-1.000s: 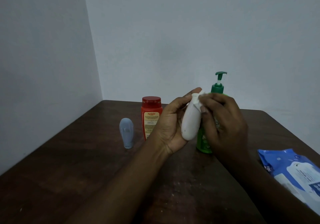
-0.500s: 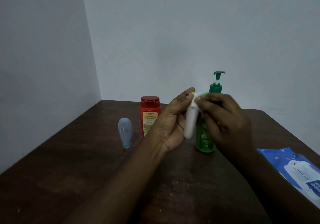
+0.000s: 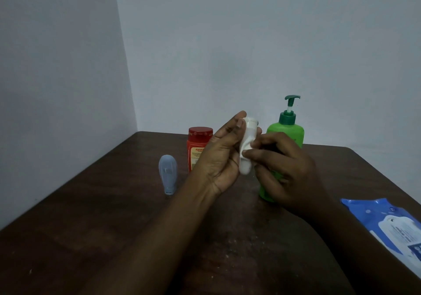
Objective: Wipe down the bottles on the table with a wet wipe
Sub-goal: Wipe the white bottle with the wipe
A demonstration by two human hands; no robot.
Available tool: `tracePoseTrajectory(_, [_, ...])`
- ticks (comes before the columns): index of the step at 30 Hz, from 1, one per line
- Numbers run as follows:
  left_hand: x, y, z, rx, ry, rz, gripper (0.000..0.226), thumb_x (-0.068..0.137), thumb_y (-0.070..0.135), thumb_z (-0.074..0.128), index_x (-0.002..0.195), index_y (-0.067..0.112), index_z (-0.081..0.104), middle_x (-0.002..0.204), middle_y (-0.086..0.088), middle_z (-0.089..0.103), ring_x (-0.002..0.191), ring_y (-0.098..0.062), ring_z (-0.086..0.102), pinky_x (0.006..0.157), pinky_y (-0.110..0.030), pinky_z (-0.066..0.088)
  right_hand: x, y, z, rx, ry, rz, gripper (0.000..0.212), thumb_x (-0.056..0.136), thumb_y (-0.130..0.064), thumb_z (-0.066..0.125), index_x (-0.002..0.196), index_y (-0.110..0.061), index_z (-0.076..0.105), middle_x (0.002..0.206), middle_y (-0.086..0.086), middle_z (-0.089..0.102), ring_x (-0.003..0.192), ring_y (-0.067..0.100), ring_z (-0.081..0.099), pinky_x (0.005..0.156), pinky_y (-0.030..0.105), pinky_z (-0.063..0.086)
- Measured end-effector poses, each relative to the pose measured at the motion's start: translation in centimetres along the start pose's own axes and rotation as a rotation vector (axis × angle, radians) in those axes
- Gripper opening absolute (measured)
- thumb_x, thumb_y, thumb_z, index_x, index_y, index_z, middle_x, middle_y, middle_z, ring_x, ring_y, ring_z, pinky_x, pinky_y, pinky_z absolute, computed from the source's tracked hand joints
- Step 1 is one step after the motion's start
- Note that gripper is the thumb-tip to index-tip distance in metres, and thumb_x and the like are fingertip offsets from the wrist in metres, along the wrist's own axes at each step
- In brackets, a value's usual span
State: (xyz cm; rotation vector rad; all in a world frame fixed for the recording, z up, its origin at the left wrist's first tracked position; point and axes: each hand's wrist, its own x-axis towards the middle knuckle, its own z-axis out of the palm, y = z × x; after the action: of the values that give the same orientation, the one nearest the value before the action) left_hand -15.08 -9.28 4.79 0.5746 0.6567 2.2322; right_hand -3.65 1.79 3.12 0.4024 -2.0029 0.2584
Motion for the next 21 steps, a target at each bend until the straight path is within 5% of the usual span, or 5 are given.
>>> tracePoseTrajectory(5, [-0.1,-0.2,0.1,0.037,-0.017,-0.036,0.023,0.1,0.007,0.059,0.115,0.008,0.076,0.123,-0.024,0.07,0.109,-0.028,0.069,0.103,-0.04,0.054,0.0,0.1,-0.1,-0.059,0.11,0.084,0.029,0.087,0.008,0.064,0.111,0.0,0.076,0.111,0.017,0.064,0.111,0.015,0.059,0.101,0.016,0.042])
tracePoseTrajectory(12, [-1.0,-0.3,0.6,0.152,-0.073,-0.051,0.031,0.085,0.01,0.069,0.116,0.009,0.071,0.109,-0.012,0.076,0.091,-0.02,0.076,0.074,-0.036,0.065,0.1,0.5,-0.5,-0.137,0.199,0.155,0.03,0.09,0.011,0.059,0.115,0.004,0.074,0.116,0.019,0.067,0.11,0.029,0.065,0.101,0.02,0.047])
tracePoseTrajectory(21, [-0.4,0.2,0.0,-0.048,-0.03,-0.123,0.018,0.089,0.014,0.066,0.106,0.017,0.071,0.101,-0.019,0.074,0.088,-0.023,0.071,0.072,-0.031,0.061,-0.1,0.5,-0.3,-0.049,0.006,-0.058,0.023,0.086,0.008,0.065,0.103,0.002,0.078,0.105,0.017,0.07,0.098,0.029,0.067,0.089,0.035,0.051])
